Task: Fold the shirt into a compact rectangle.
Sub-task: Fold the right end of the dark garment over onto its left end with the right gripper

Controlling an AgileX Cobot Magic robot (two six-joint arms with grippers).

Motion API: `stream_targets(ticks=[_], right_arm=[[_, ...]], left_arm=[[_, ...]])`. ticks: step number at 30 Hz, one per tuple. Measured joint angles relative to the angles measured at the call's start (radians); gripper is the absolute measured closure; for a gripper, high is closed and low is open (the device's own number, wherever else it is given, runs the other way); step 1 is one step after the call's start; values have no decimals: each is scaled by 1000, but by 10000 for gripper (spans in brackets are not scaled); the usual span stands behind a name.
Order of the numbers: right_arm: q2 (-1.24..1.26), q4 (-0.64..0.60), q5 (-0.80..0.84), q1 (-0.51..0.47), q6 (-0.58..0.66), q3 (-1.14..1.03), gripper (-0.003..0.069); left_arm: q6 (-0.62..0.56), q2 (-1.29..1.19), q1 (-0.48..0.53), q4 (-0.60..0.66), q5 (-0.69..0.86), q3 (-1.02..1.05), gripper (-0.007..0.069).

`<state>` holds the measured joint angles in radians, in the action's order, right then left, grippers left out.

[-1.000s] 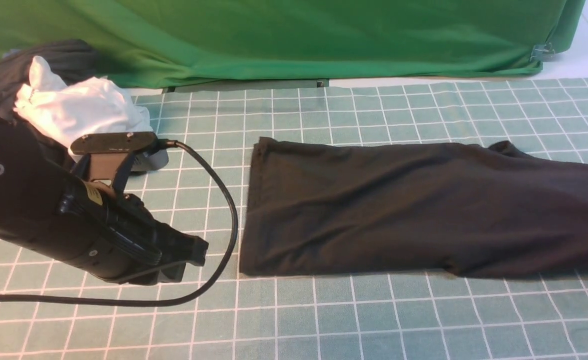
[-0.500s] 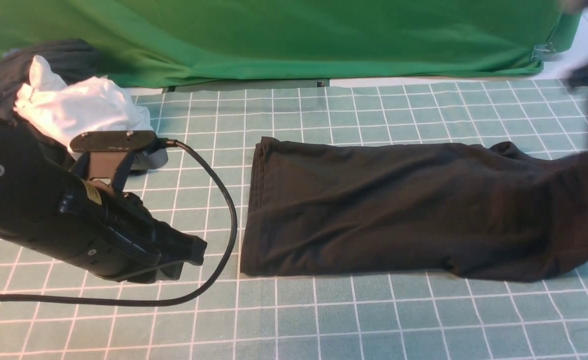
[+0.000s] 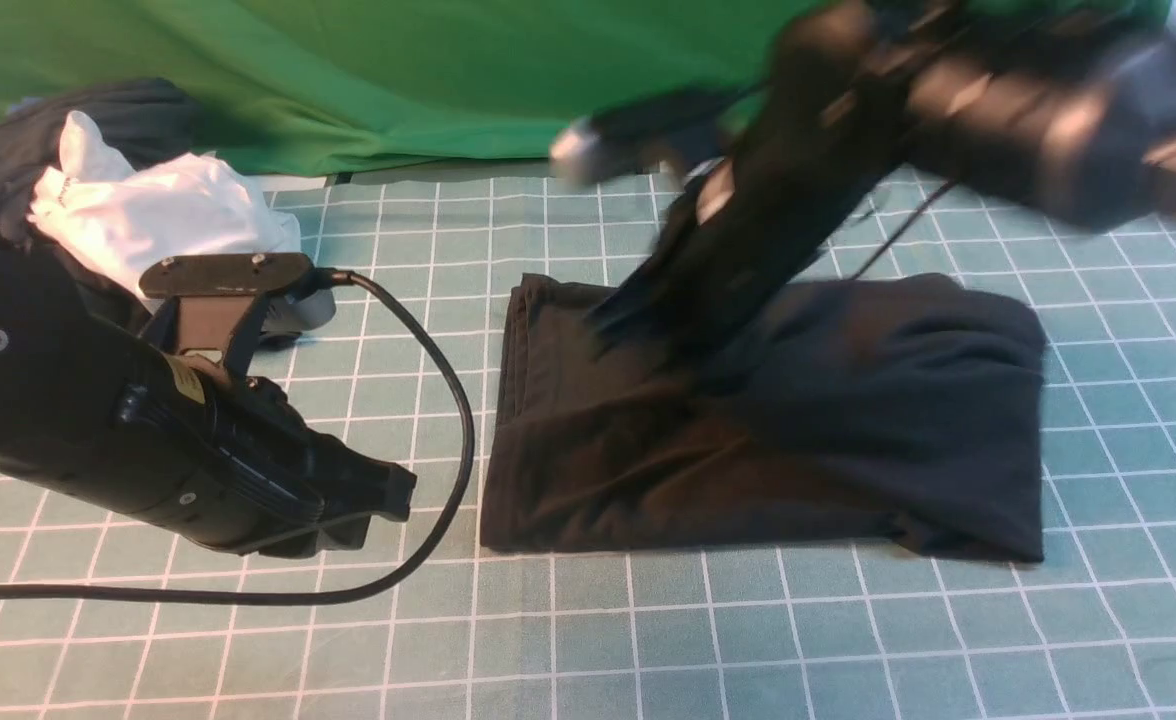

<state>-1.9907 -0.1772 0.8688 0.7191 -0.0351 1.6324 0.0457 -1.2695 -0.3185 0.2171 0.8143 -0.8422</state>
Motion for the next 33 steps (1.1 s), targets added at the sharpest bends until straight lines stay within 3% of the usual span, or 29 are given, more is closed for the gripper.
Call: stream_targets(ticks=[11, 14, 16, 17, 18, 19, 21, 26, 30, 33], right_arm=[[-150, -11, -31, 106, -73, 109, 615], [-150, -26, -38, 108, -109, 129, 514], [-150, -43, -33, 108, -117, 135, 371], [-150, -47, -30, 108, -117, 135, 340], [-149, -58, 0, 108, -102, 143, 192], [-148, -58, 10, 108, -94, 145, 179], [-133, -58, 98, 108, -39, 175, 74], [-64, -12, 220, 108, 15, 250, 78], [53, 121, 263, 108, 21, 289, 177], [144, 275, 322, 96, 24, 283, 321]], left_arm=[[0, 0, 0, 0, -1, 0, 615], [0, 0, 0, 1, -1, 0, 615], [0, 0, 0, 5, -1, 0, 615], [0, 0, 0, 5, -1, 0, 615], [0, 0, 0, 8, -1, 0, 615], [0, 0, 0, 8, -1, 0, 615], [0, 0, 0, 8, -2, 0, 615], [24, -1, 0, 9, -16, -4, 615], [35, -13, 0, 11, -14, -65, 615], [42, -49, 0, 33, 10, -180, 613]])
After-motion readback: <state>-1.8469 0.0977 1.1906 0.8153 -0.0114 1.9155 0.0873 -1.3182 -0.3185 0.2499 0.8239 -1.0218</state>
